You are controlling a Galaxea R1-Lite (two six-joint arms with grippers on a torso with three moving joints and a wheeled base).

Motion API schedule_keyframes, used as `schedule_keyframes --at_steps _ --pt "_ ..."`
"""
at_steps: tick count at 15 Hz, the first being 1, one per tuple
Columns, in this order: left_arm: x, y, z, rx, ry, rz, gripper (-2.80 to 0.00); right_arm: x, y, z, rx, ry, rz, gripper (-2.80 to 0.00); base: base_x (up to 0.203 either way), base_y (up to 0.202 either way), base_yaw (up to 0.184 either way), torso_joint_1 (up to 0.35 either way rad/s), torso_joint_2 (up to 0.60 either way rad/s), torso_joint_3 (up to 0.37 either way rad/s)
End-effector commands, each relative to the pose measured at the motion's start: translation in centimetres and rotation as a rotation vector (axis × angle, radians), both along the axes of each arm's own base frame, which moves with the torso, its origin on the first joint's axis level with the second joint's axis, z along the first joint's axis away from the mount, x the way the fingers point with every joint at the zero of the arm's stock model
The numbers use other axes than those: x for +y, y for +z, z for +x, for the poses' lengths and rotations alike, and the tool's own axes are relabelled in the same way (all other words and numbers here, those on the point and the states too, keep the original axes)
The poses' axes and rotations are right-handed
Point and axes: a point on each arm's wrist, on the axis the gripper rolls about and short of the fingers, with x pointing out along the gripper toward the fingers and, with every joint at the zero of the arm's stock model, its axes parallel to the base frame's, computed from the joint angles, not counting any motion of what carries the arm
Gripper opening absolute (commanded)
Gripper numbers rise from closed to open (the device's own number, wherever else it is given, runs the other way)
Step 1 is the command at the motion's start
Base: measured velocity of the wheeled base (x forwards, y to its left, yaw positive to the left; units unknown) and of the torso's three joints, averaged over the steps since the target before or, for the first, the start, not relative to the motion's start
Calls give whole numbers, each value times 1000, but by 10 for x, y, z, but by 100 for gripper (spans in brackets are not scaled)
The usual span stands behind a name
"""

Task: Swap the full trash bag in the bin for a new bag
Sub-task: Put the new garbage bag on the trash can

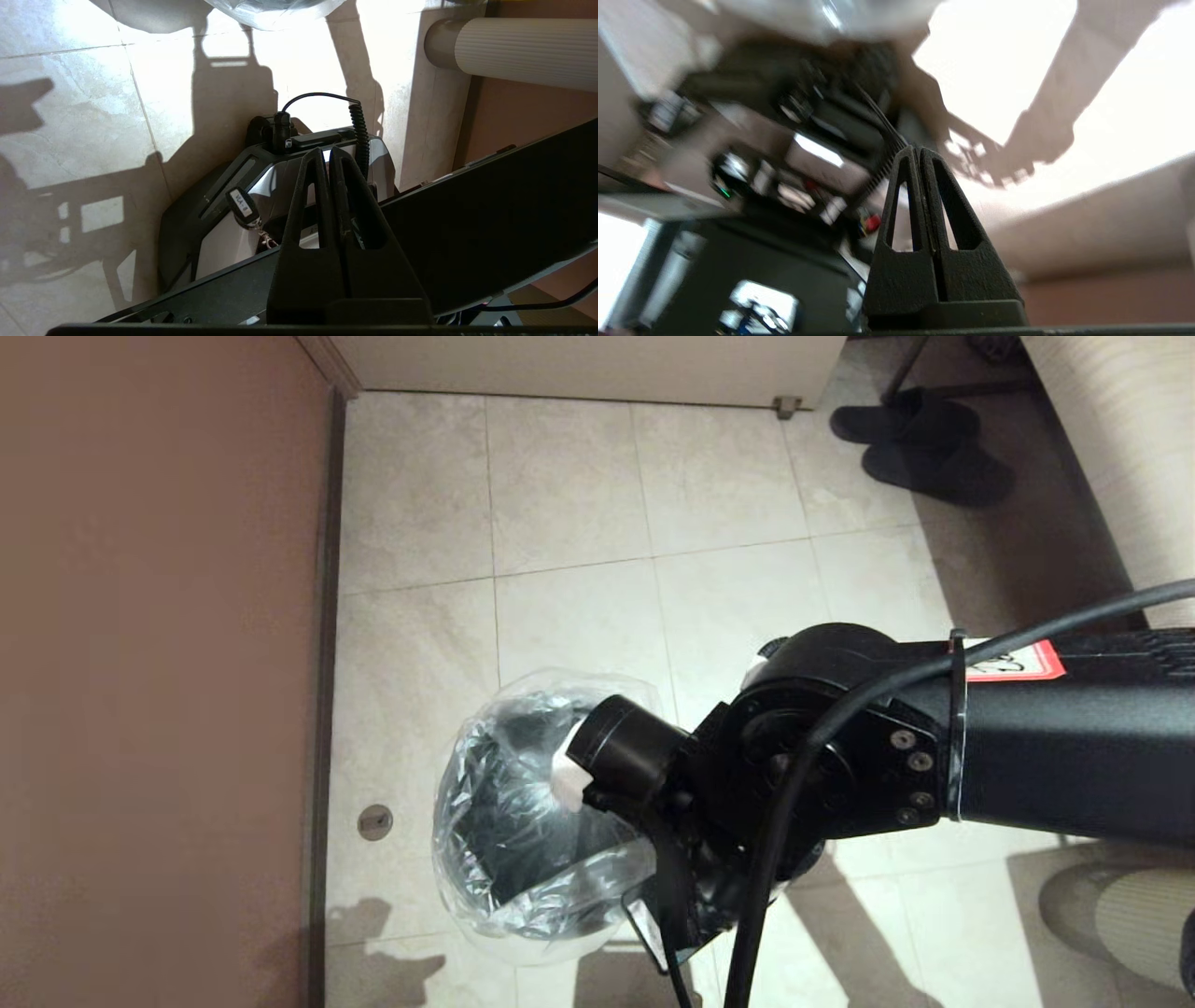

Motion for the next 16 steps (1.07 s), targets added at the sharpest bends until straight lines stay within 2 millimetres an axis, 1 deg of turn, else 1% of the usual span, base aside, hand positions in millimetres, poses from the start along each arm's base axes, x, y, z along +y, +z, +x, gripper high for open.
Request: schedule_keyframes --at_steps 1,4,5,7,8,11,13,14,16 --pt "0 0 0 3 -2 -2 -280 5 7 2 -33 2 48 -280 0 0 0 0 0 0" --pt "0 0 0 4 -2 -2 -280 9 6 5 -49 45 41 -280 0 0 0 0 0 0" --pt "0 0 0 4 -2 -2 -280 14 5 9 -64 44 61 -280 0 0 0 0 0 0" --pt "0 0 0 2 -3 -3 -280 25 -1 20 -105 56 103 -280 0 0 0 0 0 0" --pt "0 0 0 4 -1 -4 -280 29 -5 24 -116 84 95 -280 0 0 0 0 0 0" --pt "0 0 0 5 -2 -3 -280 35 -16 29 -121 114 76 -280 0 0 0 0 0 0" --pt "0 0 0 5 -2 -2 -280 32 -23 39 -116 93 64 -280 0 0 0 0 0 0" --pt "0 -2 1 -4 -1 2 -280 30 -24 43 -118 84 67 -280 0 0 0 0 0 0" --pt "-1 2 6 -103 16 -9 -280 25 -23 46 -115 70 61 -280 0 0 0 0 0 0"
